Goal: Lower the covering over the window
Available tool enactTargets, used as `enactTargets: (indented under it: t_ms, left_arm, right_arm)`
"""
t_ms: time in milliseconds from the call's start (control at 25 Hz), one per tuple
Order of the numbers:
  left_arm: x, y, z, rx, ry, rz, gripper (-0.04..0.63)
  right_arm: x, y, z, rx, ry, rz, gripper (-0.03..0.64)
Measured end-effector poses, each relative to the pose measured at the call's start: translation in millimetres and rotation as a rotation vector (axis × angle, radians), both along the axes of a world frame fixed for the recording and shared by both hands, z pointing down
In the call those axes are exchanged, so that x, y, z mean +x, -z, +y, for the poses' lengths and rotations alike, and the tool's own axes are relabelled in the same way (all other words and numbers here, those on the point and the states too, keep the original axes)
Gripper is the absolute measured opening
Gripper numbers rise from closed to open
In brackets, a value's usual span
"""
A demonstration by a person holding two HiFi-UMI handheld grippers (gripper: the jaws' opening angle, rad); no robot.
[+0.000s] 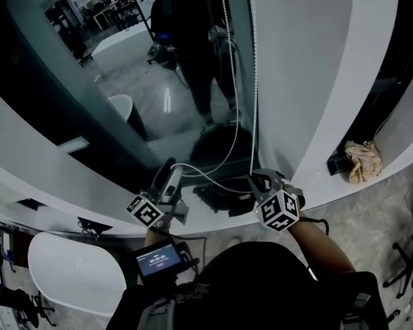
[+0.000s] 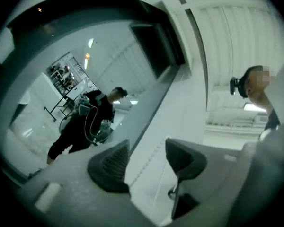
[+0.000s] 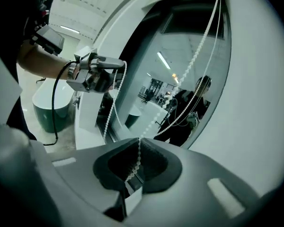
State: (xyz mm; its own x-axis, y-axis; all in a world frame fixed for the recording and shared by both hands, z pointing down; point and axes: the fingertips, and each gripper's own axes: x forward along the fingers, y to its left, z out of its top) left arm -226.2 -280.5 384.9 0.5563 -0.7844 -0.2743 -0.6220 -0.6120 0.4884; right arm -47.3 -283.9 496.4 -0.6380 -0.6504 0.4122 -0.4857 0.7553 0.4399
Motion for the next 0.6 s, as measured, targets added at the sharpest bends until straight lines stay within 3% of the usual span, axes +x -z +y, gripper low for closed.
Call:
enactTargets:
  t_ms: [80,200,280,320,400,480,520,560,600]
  left_arm:
    - [21,18,-7,0.051,-0.007,-0.011,0.238]
    - [84,49,-13,0.164,-0.075,-0.198,0.255]
    - [117,57,-10,0.212,-0.195,-0.317,0.256]
    - [127,45,-5,0.202,-0.284,-0.417,0.251]
    - [127,-18,8,0.098,-0.456,-0.767,0.245]
    - [97,-96,17,-0.116,-0.557,-1.131,0.241]
    - [82,-122,22,-0.224,-0.596,-1.227,0.244]
    - [74,-137,26,-0.302,-0.634,-1.249,0.244]
    - [74,-141,30,-0.334,-0.667,-1.208,0.247]
  right_arm:
    - [1,-13,1,-0.014,0.009,0.038,0.012]
    - [-5,-57,8,-0.067,0.039,0.147,0.012]
    - [-3,-88,12,-0.122,0.037,0.208,0.012]
    - [1,-99,12,-0.153,0.022,0.211,0.012]
    - [13,-108,12,-0.217,-0.023,0.166,0.014]
    - [25,-107,9,-0.257,-0.056,0.119,0.014]
    - [28,-106,8,-0.267,-0.062,0.107,0.014]
    - [30,-105,8,-0.273,-0.063,0.101,0.014]
    - [31,-105,9,-0.279,-0.059,0.097,0.014]
